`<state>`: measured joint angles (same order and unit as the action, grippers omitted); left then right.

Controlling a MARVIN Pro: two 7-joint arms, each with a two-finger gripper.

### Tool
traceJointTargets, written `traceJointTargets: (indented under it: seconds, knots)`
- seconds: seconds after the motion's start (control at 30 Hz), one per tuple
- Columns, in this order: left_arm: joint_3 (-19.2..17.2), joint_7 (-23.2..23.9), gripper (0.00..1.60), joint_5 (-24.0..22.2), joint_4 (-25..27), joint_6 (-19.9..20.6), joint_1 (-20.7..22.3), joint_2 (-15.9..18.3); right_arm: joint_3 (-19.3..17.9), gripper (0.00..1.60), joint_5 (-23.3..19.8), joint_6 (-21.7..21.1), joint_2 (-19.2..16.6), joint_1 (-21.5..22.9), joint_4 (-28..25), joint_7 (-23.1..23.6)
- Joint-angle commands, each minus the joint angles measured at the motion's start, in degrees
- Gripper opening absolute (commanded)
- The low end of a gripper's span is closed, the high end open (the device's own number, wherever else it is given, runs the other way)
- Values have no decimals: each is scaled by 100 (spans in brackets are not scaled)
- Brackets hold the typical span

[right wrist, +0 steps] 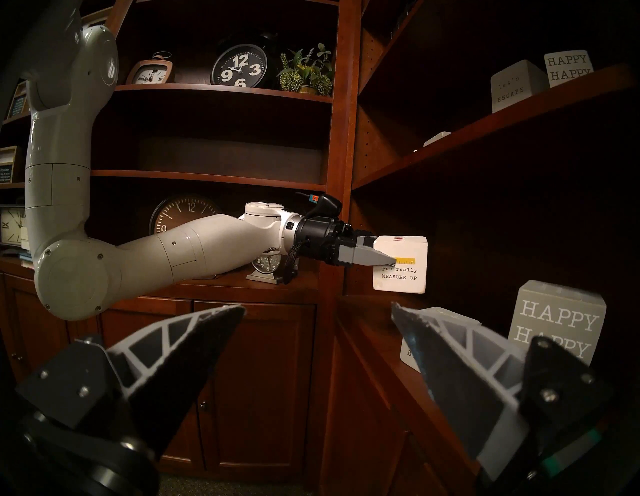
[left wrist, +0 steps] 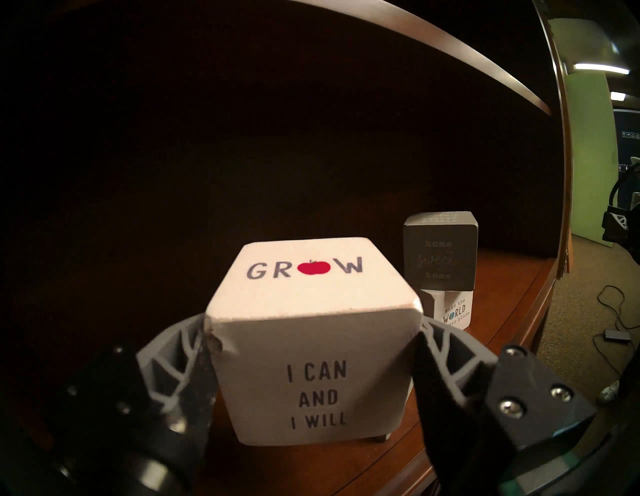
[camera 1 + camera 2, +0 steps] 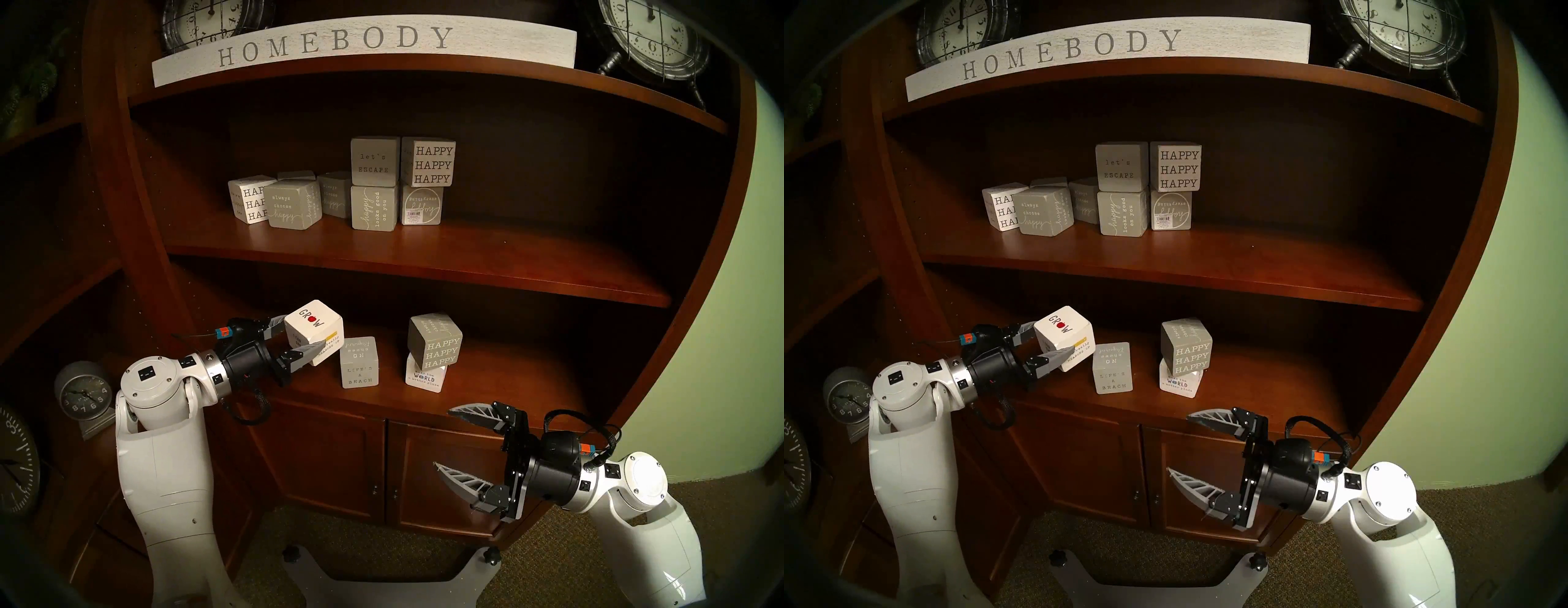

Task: Stack four cubes vertically into two groups

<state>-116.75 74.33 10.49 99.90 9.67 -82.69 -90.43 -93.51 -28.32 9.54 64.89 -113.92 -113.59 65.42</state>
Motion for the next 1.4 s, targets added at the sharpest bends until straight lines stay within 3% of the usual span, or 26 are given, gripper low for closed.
traceJointTargets:
  seconds: [0.0,0.47,1.37]
  knots:
    - [87,147,0,-193,-71,-146,282,17,-4,160,-37,-13,15,23,-74,-1]
    - [358,364,0,-57,-136,-95,413,61,-13,160,-29,-21,30,24,-75,11]
    - [679,268,0,254,-451,-23,645,110,-30,160,-12,-36,62,26,-76,37]
